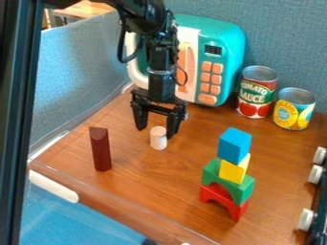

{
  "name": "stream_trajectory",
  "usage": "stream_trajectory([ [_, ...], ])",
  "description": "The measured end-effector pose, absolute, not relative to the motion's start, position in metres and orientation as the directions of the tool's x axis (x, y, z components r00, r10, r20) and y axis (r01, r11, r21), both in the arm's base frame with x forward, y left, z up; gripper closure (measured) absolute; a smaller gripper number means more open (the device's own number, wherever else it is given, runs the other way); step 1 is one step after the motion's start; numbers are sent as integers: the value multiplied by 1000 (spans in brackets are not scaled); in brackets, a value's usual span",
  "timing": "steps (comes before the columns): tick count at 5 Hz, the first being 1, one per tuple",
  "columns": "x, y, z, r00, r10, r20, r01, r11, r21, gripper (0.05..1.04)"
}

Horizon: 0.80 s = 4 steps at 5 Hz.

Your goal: Put the cylinder on top of the cube

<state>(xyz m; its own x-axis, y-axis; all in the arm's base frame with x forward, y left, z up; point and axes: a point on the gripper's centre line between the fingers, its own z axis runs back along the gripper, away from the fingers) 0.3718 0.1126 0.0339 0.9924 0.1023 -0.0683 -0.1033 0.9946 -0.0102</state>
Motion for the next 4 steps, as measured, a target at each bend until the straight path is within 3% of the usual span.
stream_trajectory([
  [1, 371, 115, 30, 992, 104, -77, -104, 995, 3, 116],
  [2, 370, 114, 28, 991, 106, -77, -106, 994, 6, 424],
  [3, 368, 109, 27, 993, 99, -66, -100, 995, -20, 552],
  [4, 364, 102, 65, 997, 77, 2, -77, 996, -48, 553],
])
